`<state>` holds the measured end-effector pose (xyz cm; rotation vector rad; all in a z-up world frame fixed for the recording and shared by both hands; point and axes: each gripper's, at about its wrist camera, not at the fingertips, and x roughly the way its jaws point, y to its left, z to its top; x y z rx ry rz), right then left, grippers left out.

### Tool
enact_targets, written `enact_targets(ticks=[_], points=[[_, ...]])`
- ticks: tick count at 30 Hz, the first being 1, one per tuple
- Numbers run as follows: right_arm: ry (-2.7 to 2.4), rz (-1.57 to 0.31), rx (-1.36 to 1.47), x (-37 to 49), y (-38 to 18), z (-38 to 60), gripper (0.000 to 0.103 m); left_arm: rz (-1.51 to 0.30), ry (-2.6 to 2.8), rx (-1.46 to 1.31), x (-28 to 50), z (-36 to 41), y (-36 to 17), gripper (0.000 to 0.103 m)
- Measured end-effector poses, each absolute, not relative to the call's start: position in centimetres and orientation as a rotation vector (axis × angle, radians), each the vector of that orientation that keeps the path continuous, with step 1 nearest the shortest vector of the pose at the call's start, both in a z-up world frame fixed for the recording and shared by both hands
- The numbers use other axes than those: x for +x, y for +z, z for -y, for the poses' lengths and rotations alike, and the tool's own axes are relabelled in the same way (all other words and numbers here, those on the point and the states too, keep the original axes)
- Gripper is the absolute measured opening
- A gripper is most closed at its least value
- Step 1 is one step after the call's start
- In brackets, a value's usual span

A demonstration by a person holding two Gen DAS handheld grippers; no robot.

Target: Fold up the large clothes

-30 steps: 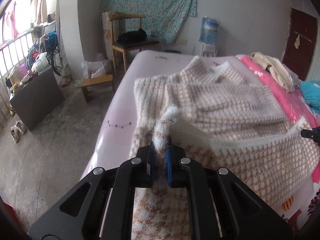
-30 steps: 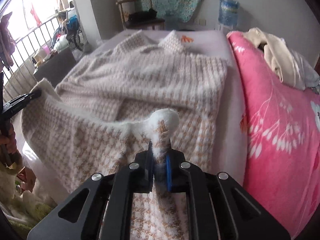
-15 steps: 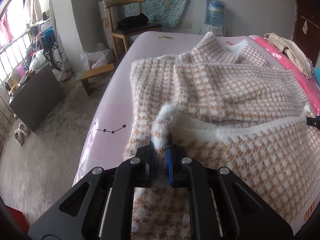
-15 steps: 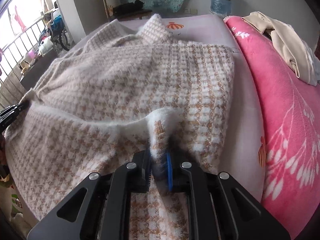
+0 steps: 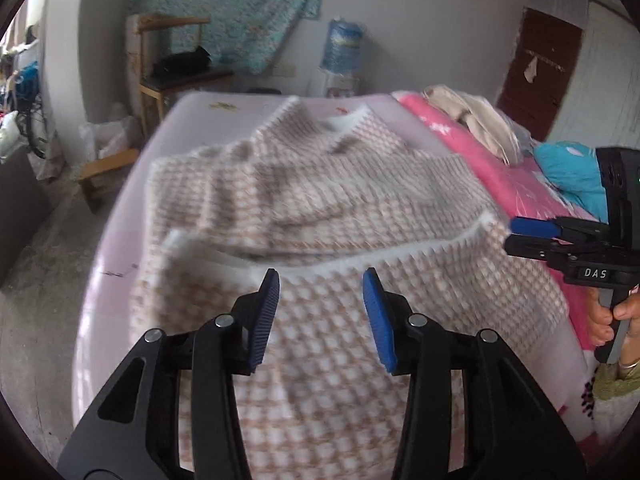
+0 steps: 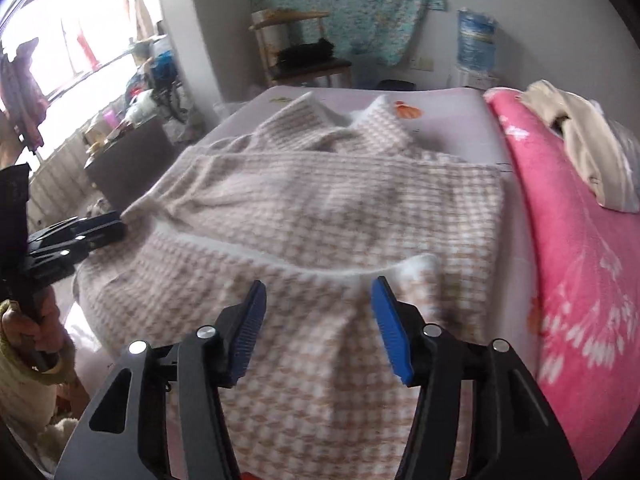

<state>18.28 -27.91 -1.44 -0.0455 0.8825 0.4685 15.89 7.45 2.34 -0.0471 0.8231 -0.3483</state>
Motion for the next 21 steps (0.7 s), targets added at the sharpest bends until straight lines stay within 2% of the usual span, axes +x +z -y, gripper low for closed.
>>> enact_targets(ticks=[4,5,7,13,16,18,21], points=[[0.465,-1.021,-0.045,20.4,-6.4,25.8,0.037,-0.925,-0.285,0.014,17.5,-5.5,-2.6,0.039],[0.480,-1.023,-0.001,20.7,-6.4,26.4,0.036,-0.907,-0.294,-0.001,17.4,-5.7,-2.5,0.038],[0.433,-1.034,0.030,20.3,-5.6,27.6,0.028,-0.909,-0.286,-0.010,17.0,-6.3,-1.7,0.035],[0.536,-0.913,-0.018,13.3,-1.4,27.7,0.028,-0.791,-0.489,-0.006,11.3,-6.8,2.6,0.033],[0.574,-0.945,-0.068,11.8,-2.9,25.7,0.028,-0.840,-0.527,0.031,9.9,-5.0,1.1,0.033],[0.527,-1.008,-0.110,11.8,-5.8,24.7,0.028,-0.906,-0.446,0.087,10.5,-3.5,-1.5,0.036],[0.518,-1.020,-0.035,12.3,-6.4,25.3,0.028,-0.905,-0.416,0.069,10.7,-3.5,-2.5,0.036]])
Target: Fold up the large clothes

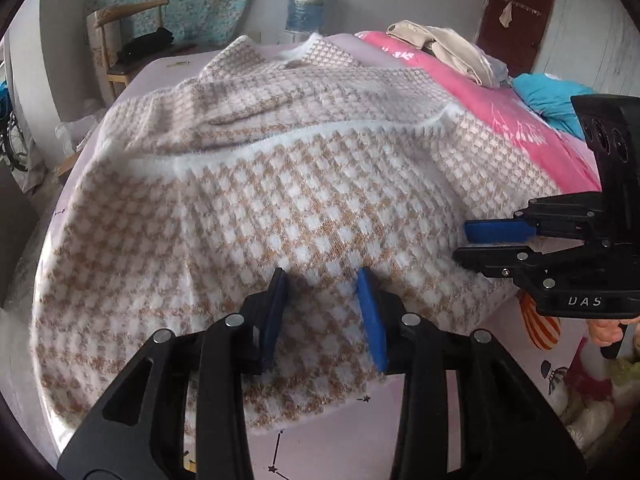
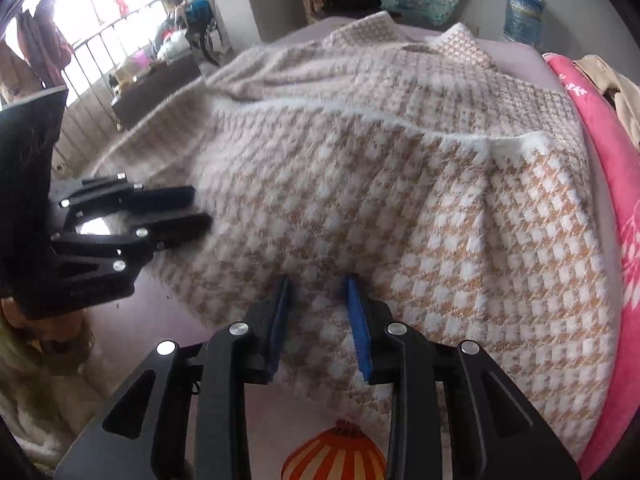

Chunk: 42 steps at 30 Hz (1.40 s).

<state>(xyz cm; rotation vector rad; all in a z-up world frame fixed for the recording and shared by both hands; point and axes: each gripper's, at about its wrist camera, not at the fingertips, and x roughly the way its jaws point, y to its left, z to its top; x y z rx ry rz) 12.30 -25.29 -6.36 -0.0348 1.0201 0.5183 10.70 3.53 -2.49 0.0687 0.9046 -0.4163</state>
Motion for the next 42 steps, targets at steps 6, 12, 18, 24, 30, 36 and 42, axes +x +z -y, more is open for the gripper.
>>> enact_targets(ticks=[6,12,18,24,30,36,42], points=[[0.537,-0.906,-0.141,9.2,-3.6,23.2,0.028,-0.798,-0.533,0.058,8.4,-3.3,0.9,0.033],[0.493,-0.928,-0.211,9.1,-5.4,21.6,0.028,-0.870,-0.459,0.102,9.2,-2.4,-1.9,0.035],[0.456,-0.903,-0.266,7.3,-6.0,21.2,0.029,-0.883,-0.409,0.066,8.7,-4.2,-2.0,0.036],[0.383,-0.875,-0.230,6.5,-4.2,23.6,0.029,-0.850,-0.373,-0.005,7.9,-7.2,-1.0,0.036],[0.403,-0.956,-0.044,8.0,-6.1,26.4,0.030,-0.901,-0.326,-0.064,8.6,-9.3,-3.1,0.035],[0.276,-0.968,-0.006,7.7,-6.3,30.1,0.033,-0.882,-0.253,-0.110,8.2,-12.2,-2.7,0.036],[0.268,-0.945,0.076,7.6,-5.2,31.7,0.049,-0.861,-0.252,-0.160,8.1,-13.3,-1.7,0.048]])
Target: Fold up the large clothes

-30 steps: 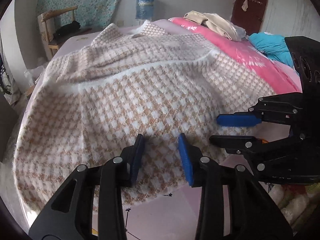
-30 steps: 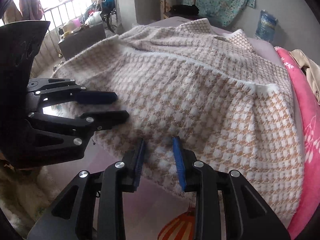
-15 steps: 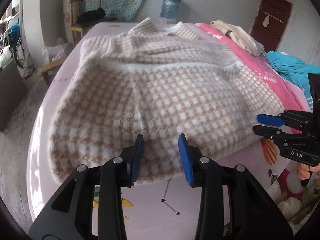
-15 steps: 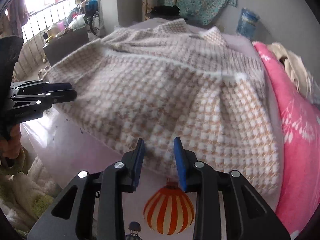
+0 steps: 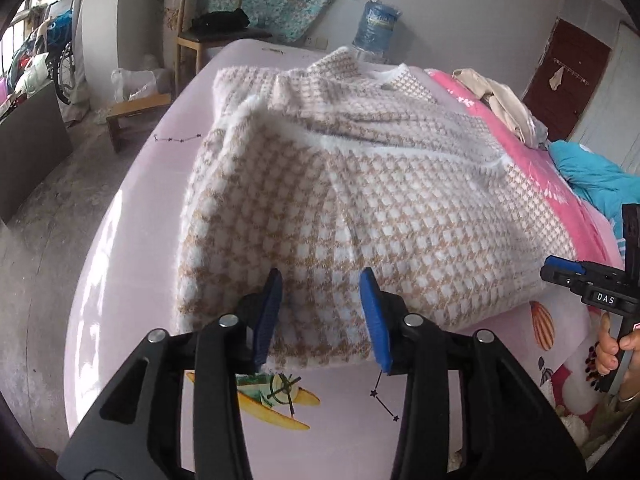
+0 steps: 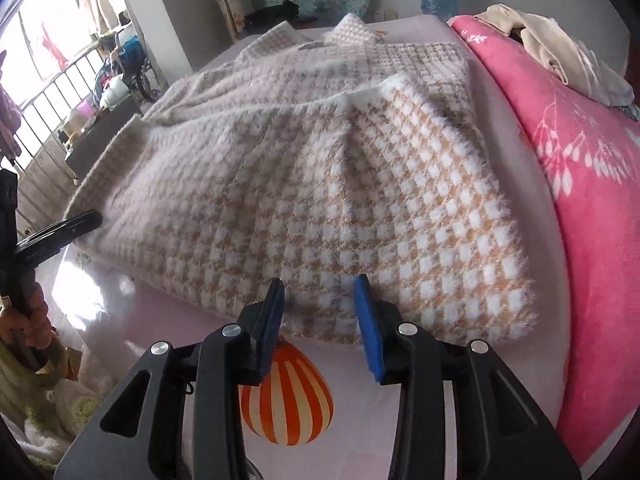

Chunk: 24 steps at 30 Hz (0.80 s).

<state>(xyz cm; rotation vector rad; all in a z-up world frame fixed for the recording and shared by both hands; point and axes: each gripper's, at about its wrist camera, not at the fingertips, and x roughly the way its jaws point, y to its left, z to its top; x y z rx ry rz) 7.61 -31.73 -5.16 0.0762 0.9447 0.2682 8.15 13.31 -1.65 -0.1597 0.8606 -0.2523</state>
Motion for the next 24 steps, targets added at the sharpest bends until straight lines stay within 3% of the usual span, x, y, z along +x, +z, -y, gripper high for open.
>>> enact_targets(ticks=[2,7,12,18,24], points=[[0.227,-0.902,0.091,7.0,-4.4,32.7,0.062,-0.838,-0.232,-0.177,8.0,-14.2,-1.3,0.058],[0.174,-0.978,0.191,7.8,-7.6,35.1,0.065,-0.901,-0.220,-0.201,9.0,-14.6,-3.1,0.064],[0.186,-0.967,0.172,7.9,-5.6,34.7,0.067,-0.890,-0.205,-0.186,9.1,-14.4,-1.4,0.068],[0.242,-0.940,0.199,8.7,-3.0,34.3,0.082,-0.842,-0.157,-0.182,9.7,-15.3,1.5,0.076],[0.298,-0.921,0.203,11.2,-0.4,33.5,0.082,-0.827,-0.130,-0.149,11.9,-15.4,4.1,0.083]])
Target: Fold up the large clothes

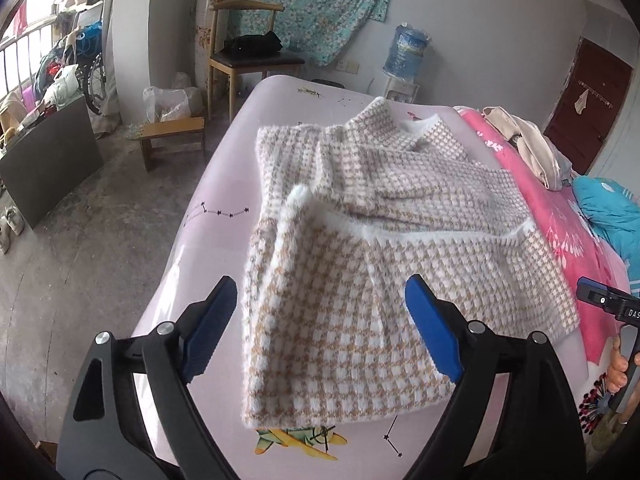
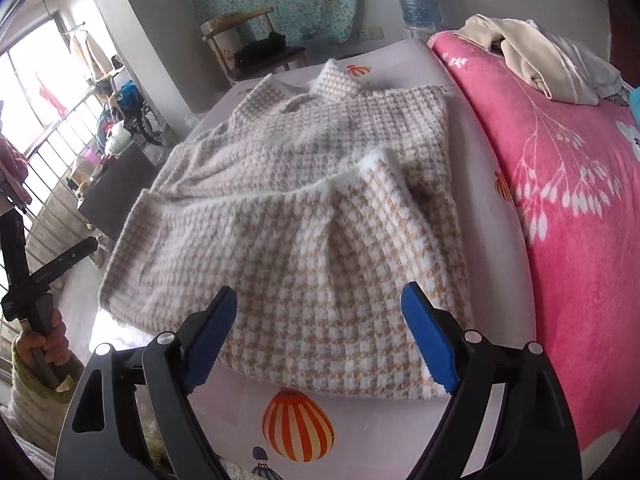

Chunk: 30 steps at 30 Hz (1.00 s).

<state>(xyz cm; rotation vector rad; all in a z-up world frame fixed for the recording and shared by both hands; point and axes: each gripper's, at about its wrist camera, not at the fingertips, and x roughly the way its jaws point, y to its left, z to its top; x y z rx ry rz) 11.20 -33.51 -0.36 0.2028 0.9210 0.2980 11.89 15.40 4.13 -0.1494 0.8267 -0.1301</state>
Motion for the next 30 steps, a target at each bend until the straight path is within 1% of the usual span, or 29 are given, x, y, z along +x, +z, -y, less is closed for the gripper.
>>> enact_targets(ticks=[5,9,13,16,20,24,27,28,30], points=[[0.363,-0.909,0.169,14.5,2.4,32.5,0.082,-0.792,-0.132,-0.101,14.8,-15.0,7.1,0.084],[0.436,-0.905,0.172,18.9,5.0,32.2,0.082,-0.772,-0.154,-0.089,18.5,-14.8,9.4,0.084],[0.430,-0.903,0.147,24.7,6.6,32.2,0.082,-0.751,-0.153,-0.066,24.3,-14.1,11.4,0.084],[0.415,-0.943,0.155,30.5,6.6,32.4,0.082,-0.740,-0.170,-0.040,29.4,-12.7,12.0,0.084],[0.395,-1.024,0.200,38.5,4.9,32.3,0.082,-0.770,-0.211,-0.057,36.7,-10.4,11.3,0.084],[0.364,-1.091,0.254,45.8,2.4,31.7,0.082,-0.832,-0.263,-0.086,44.0,-7.2,8.7,0.084],[0.341,-1.125,0.300,50.1,0.6,31.5,0.082,-0.880,-0.269,-0.103,48.1,-5.1,6.5,0.084],[0.332,-1.136,0.316,51.3,0.0,31.4,0.081,-0.897,-0.268,-0.107,49.2,-4.5,5.7,0.083],[0.325,-1.161,0.335,53.2,-1.3,31.2,0.077,-0.921,-0.267,-0.101,51.2,-3.4,4.2,0.083]])
